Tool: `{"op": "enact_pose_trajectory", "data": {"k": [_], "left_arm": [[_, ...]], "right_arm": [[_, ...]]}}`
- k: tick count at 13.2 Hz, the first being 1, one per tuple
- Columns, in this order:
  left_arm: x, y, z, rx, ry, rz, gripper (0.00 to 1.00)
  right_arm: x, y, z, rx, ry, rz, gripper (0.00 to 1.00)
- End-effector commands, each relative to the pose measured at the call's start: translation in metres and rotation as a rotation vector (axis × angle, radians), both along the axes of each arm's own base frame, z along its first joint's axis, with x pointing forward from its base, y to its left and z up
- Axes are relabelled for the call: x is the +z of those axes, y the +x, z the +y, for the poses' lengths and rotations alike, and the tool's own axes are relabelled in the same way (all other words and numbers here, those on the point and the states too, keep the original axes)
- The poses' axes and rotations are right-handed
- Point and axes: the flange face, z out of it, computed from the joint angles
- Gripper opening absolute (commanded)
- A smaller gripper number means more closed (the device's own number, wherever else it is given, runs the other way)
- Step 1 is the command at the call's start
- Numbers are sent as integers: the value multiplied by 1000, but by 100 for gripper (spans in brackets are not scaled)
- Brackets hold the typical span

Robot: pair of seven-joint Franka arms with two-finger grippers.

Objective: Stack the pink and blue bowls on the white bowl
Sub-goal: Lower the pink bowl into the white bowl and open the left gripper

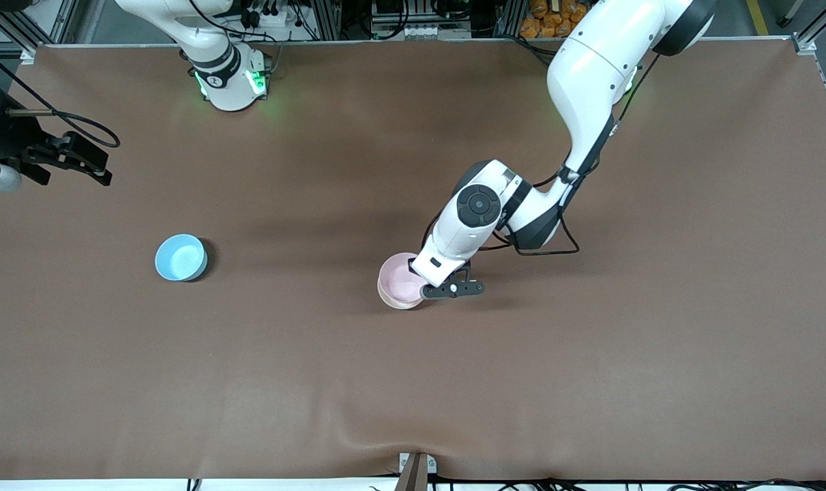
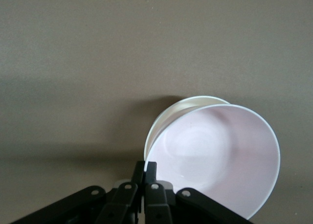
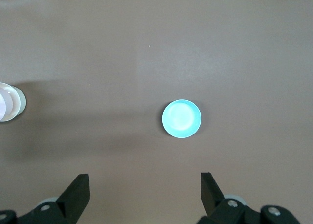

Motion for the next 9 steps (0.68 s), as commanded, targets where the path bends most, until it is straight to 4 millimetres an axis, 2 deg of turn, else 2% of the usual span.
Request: {"op": "enact_pose_trajectory", "data": {"k": [1,3,4,5,6,8,9], "left_arm": [[-7,3,-8,-2,-19,-10,0],[-8,5,-8,-1,-22,-12,0],[-10,4,-10,4,-22,-8,18],[-8,4,-9,14,-24,-7,53],[-7,4,-10,9,-23,-10,100],[8,6,-10,8,-28,-30,100],[27,10,-5,11,-30,-47,100]], "right_arm": [[3,-3,1,10,8,-2,100],[3,-3,1,10,8,-2,100],[3,-3,1,10,8,-2,100],[3,-3,2,12,8,-2,100],[2,-2,2,12,8,-1,100],[2,-3,2,12,8,1,100],[2,-3,2,12,8,1,100]]}}
